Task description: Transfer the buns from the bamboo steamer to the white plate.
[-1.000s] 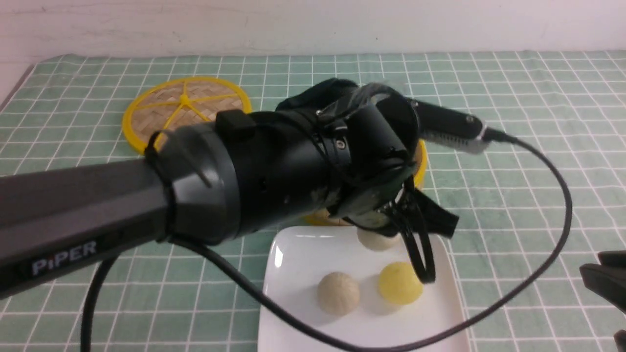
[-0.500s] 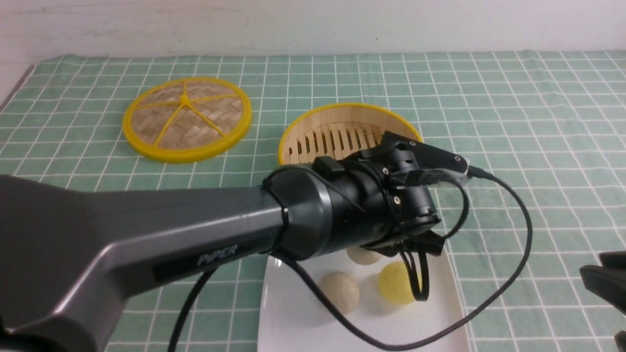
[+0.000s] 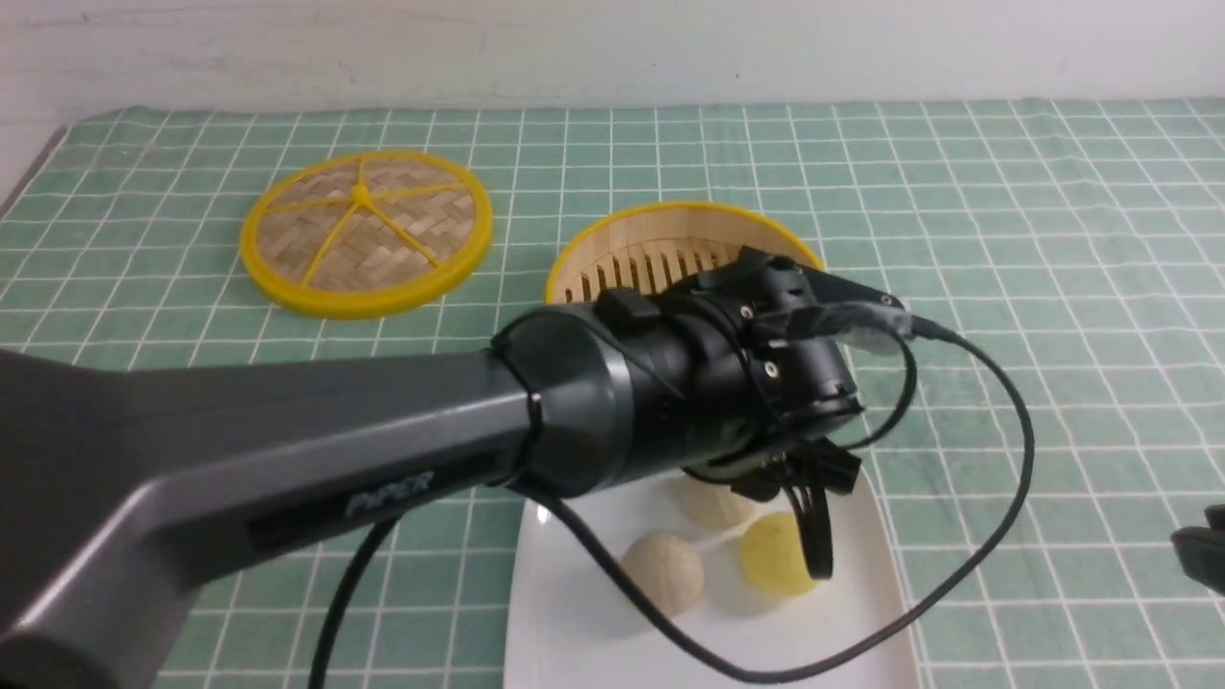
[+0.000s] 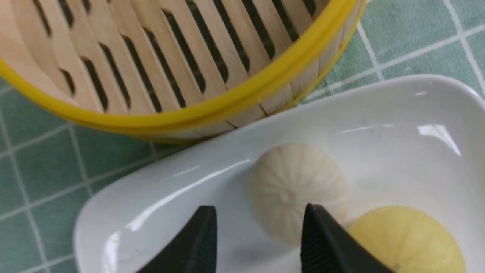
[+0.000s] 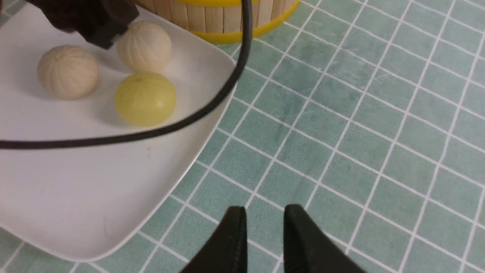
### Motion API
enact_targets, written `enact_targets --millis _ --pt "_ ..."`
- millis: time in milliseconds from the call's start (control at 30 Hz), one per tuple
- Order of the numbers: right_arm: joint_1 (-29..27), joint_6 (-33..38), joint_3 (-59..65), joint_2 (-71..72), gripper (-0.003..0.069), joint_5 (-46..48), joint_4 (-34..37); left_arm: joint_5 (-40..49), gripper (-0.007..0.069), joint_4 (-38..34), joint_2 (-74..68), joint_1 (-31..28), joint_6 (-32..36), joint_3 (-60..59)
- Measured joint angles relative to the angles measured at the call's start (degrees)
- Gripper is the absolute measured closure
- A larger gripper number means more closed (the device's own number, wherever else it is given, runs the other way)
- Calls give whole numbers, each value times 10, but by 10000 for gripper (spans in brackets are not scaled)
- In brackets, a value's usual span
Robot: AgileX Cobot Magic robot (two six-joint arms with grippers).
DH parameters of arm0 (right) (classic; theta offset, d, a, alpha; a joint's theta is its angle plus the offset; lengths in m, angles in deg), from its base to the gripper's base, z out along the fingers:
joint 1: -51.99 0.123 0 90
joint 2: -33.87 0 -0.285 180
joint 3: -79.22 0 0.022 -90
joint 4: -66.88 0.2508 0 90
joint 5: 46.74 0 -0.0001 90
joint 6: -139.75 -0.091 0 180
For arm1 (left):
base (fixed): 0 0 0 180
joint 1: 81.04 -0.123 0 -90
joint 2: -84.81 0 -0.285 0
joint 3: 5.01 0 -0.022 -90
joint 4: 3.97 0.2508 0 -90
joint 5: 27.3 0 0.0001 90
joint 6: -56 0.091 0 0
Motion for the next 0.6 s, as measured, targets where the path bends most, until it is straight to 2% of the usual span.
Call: enact_targets --millis 133,233,300,400,500,600 --pt "0 0 -71 46 635 117 0 28 483 1 46 0 37 28" --pt "0 0 -124 96 672 193 0 43 595 2 75 0 58 41" --pt "0 0 -145 138 673 229 0 49 617 2 84 0 66 42" --pt "0 -1 -143 200 673 231 1 62 623 1 90 0 71 42" --pt "0 -1 -111 256 671 173 28 75 622 0 90 0 73 42" --pt "0 18 -40 283 669 77 105 81 622 -4 90 0 74 42"
